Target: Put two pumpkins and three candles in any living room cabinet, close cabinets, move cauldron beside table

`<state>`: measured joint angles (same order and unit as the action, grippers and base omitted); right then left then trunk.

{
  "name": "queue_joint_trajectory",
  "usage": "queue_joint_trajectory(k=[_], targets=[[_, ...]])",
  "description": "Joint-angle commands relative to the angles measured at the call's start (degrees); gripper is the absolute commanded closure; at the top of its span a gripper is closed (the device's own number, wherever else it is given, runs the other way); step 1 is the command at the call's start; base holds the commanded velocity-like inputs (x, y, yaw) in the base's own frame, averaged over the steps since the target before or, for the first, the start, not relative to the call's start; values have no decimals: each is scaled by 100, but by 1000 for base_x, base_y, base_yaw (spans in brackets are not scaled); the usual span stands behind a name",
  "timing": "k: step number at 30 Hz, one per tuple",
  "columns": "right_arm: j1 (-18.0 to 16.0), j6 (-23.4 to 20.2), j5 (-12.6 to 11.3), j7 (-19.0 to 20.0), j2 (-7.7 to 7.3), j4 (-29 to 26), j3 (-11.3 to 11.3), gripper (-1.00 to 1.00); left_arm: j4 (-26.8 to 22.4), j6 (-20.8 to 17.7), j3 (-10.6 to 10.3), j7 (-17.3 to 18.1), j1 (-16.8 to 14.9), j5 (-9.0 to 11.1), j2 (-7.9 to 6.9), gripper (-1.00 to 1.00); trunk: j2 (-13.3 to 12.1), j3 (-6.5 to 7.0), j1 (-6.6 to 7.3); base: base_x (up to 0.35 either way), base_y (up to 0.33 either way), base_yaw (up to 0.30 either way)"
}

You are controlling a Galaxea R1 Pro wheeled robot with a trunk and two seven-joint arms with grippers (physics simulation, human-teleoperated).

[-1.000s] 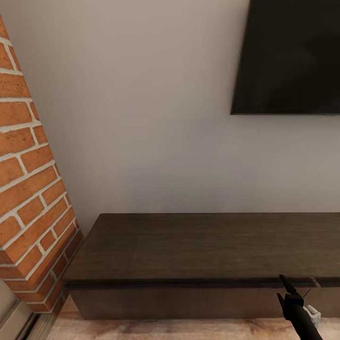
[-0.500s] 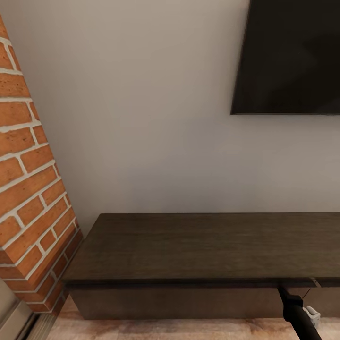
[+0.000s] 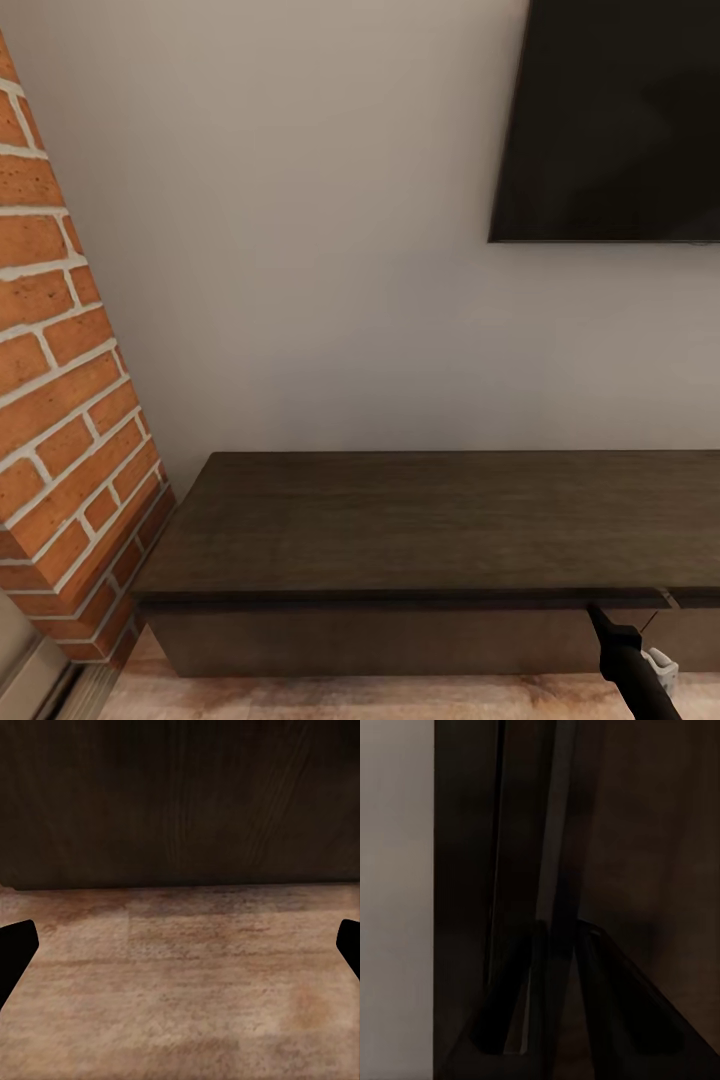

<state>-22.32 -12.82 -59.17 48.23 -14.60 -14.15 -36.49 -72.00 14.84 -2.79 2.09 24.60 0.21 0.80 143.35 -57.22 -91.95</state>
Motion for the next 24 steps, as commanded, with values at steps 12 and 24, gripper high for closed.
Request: queue_joint_trajectory(k=[12, 24], targets=[[-9, -115, -139, 90, -8, -9, 2, 100, 9, 10, 7, 18, 1, -21, 8, -100, 3, -3, 2, -31, 0, 0], [-9, -115, -139, 90, -8, -9, 2, 100, 10, 10, 7, 19, 1, -21, 8, -100, 3, -3, 2, -203, 0, 0]])
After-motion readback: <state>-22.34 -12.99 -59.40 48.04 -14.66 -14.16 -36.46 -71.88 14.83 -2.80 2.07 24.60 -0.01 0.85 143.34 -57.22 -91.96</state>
